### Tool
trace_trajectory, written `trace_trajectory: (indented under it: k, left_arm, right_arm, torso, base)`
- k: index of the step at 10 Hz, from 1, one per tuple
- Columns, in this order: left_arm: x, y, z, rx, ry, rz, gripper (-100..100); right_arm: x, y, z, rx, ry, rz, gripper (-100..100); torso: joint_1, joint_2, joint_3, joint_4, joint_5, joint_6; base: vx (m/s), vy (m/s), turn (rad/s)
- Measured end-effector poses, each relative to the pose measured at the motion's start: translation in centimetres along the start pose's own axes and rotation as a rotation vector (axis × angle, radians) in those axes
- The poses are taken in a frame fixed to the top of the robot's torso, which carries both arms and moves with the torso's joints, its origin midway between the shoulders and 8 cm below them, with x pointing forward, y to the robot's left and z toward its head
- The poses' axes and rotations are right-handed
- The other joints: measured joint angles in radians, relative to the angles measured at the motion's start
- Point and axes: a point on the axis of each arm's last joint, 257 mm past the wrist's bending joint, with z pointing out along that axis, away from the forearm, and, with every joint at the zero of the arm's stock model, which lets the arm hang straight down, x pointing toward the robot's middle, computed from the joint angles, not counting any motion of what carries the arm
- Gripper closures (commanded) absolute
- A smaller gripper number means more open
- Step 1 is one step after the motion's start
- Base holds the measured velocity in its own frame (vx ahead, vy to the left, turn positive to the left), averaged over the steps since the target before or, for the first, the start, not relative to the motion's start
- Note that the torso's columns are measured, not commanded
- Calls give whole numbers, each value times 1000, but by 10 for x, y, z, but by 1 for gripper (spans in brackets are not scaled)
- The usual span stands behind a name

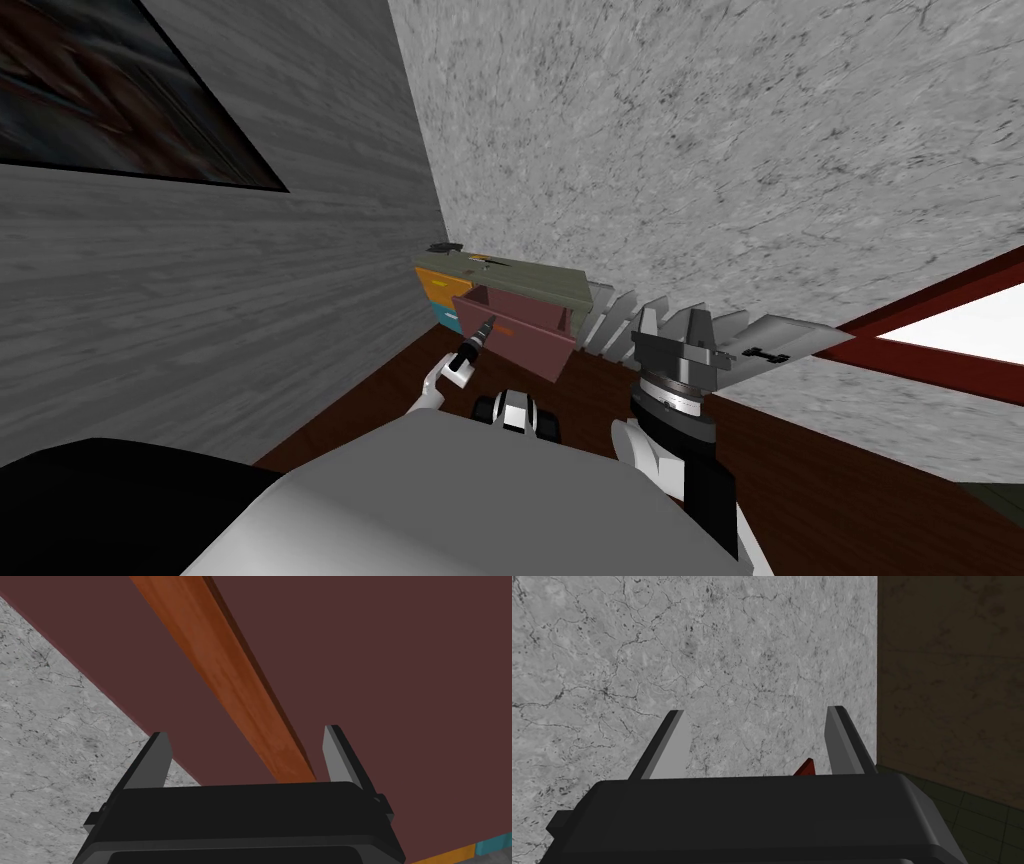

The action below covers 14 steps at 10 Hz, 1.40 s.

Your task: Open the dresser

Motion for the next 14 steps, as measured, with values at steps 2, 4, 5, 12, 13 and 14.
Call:
trace_trajectory:
  k: [2, 4, 5, 12, 13, 14]
  left_arm:
    - [-4, -12, 2, 4, -1, 1, -100]
    - [-7, -20, 3, -1, -1, 0, -100]
    - [-8, -23, 2, -8, 2, -1, -100]
    - [-7, -18, -1, -48, 11, -6, 0]
    - [-7, -17, -1, -51, 12, -6, 0]
    - [-7, -16, -1, -52, 12, -6, 0]
  right_arm:
    - [0, 0, 0, 0, 0, 0, 0]
    - [0, 0, 0, 0, 0, 0, 0]
    - [0, 0, 0, 0, 0, 0, 0]
    - [0, 0, 0, 0, 0, 0, 0]
    - [0, 0, 0, 0, 0, 0, 0]
    - [0, 0, 0, 0, 0, 0, 0]
  torso:
    - [3, 9, 6, 2, 1, 0]
    - [2, 13, 8, 4, 1, 0]
    - [1, 14, 9, 7, -1, -1]
    - [1, 11, 7, 4, 0, 0]
    - [1, 10, 6, 3, 0, 0]
    - [2, 10, 6, 3, 0, 0]
  base:
    - [9, 0, -4]
    - [-15, 5, -8]
    - [-15, 2, -6]
    - [-3, 1, -1]
    - [0, 0, 0]
    - [0, 0, 0]
